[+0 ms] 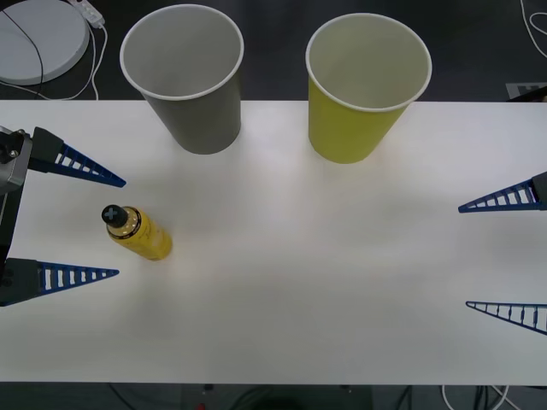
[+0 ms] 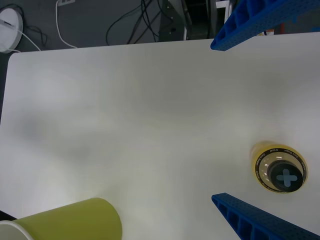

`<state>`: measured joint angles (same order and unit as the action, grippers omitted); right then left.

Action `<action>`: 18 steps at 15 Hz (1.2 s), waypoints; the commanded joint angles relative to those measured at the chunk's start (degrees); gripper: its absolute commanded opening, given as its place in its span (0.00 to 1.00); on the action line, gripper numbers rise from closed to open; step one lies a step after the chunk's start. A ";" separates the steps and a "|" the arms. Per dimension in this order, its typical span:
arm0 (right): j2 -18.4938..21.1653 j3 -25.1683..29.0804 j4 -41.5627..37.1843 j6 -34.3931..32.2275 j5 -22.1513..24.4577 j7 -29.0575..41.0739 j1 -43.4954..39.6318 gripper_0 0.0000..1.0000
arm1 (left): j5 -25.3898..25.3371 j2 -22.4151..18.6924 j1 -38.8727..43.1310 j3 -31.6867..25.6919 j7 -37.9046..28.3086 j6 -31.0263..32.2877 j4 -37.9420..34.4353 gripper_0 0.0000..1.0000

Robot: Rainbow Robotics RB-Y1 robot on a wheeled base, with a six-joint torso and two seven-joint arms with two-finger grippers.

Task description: Put the can into the green bin and the plastic bottle into the gray bin

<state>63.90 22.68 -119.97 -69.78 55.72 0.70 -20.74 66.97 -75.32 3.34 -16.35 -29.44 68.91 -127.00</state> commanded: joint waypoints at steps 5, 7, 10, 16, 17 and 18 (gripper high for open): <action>0.00 0.00 0.00 0.00 0.00 0.00 0.00 1.00 | -0.44 -0.79 1.67 1.58 0.00 -0.70 0.70 1.00; 0.00 0.00 0.00 0.00 0.00 0.00 0.00 1.00 | -2.90 -3.08 1.67 1.85 0.53 -1.05 2.11 1.00; 0.00 0.00 0.00 0.00 0.00 0.00 0.00 1.00 | -6.42 -3.60 1.76 1.85 3.25 -1.32 5.80 1.00; 0.00 0.00 0.00 0.00 0.00 0.00 0.00 1.00 | -10.11 -0.88 3.08 1.85 10.46 -1.23 14.85 1.00; 0.00 0.00 0.00 0.00 0.00 0.00 0.00 1.00 | -10.19 -0.35 3.25 1.85 12.13 -1.23 16.00 1.00; 0.00 0.00 0.00 0.00 0.00 0.00 0.00 1.00 | -10.72 0.09 3.87 1.85 13.62 -1.32 17.23 1.00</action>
<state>63.90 22.67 -119.96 -69.78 55.72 0.70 -20.74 56.67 -75.68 6.70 -14.50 -17.18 67.66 -110.89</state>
